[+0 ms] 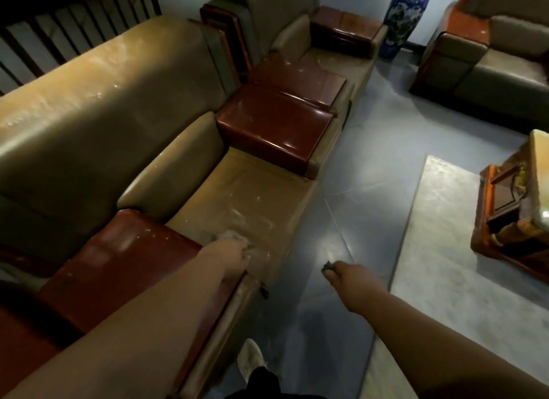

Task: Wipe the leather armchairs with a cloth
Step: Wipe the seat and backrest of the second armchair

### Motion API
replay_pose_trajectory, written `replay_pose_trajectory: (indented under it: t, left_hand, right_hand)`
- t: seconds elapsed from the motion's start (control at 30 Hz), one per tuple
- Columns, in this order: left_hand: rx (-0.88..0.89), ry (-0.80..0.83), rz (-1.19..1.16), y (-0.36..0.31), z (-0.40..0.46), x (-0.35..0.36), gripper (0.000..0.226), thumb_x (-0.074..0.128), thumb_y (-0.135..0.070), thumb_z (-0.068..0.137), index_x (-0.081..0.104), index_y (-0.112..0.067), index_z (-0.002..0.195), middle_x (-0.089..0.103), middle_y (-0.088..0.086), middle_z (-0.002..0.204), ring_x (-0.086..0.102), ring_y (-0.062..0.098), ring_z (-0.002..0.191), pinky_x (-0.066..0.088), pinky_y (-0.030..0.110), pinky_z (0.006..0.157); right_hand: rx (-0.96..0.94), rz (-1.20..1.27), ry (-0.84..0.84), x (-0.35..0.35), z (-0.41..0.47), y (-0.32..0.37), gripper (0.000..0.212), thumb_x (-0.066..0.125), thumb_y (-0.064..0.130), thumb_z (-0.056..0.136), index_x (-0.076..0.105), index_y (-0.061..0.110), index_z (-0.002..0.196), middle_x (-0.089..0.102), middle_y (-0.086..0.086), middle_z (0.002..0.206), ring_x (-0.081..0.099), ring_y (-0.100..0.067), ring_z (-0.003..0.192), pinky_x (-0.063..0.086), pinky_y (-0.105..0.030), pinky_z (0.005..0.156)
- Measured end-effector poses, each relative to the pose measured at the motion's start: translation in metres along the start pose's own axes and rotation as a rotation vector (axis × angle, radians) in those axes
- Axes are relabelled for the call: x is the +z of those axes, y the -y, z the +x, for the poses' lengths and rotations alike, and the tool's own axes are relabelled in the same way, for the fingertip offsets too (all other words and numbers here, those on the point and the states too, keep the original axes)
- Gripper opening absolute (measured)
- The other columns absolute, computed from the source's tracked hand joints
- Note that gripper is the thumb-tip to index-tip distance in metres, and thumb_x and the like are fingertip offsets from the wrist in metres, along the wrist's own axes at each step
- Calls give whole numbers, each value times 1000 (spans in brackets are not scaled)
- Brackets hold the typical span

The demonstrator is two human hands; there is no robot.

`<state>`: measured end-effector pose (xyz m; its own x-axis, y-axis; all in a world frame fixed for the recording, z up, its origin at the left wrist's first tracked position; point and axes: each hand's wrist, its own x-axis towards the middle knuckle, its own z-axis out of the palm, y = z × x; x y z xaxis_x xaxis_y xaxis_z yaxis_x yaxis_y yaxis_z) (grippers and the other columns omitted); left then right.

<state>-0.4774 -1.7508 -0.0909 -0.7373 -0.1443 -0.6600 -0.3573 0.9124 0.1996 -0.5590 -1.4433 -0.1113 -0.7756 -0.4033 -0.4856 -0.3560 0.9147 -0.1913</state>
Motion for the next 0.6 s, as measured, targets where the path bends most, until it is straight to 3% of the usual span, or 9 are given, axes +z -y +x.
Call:
replay_pose_trajectory:
  t: [0.1, 0.23, 0.37, 0.5, 0.6]
  left_hand:
    - [-34, 19, -65, 12, 15, -7, 52, 43, -40, 111, 43, -18, 159, 52, 9, 156, 51, 28, 140, 44, 38, 112]
    - [-100, 6, -183, 29, 36, 11, 39, 47, -43, 107, 63, -22, 137, 66, 5, 136, 62, 25, 121, 49, 36, 97]
    - [-208, -9, -288, 50, 57, 41, 36, 50, -48, 101, 69, -27, 123, 71, 2, 126, 65, 25, 114, 52, 36, 97]
    - [-302, 22, -339, 64, 75, 76, 66, 26, -67, 84, 67, -34, 123, 69, -5, 130, 64, 22, 116, 53, 39, 100]
    - [-415, -28, -447, 67, 86, 116, 72, 23, -68, 78, 64, -38, 130, 64, -6, 137, 61, 22, 124, 53, 42, 104]
  right_hand:
    - [-59, -9, 53, -9, 37, 22, 41, 34, 59, 107, 61, 29, 116, 62, 3, 93, 59, -18, 85, 52, -36, 81]
    - [-135, -34, 103, -11, 85, 41, 42, 33, 56, 108, 63, 26, 113, 68, -3, 101, 64, -25, 93, 54, -39, 85]
    - [-211, -99, 189, 5, 135, 52, 46, 30, 57, 108, 62, 26, 120, 70, -6, 112, 66, -28, 102, 54, -41, 91]
    - [-289, -188, 280, 31, 189, 56, 55, 22, 61, 107, 61, 26, 125, 70, -10, 118, 66, -32, 108, 53, -46, 96]
    - [-385, -222, 360, 53, 225, 62, 55, 24, 56, 109, 61, 20, 127, 69, -13, 121, 63, -34, 112, 51, -46, 98]
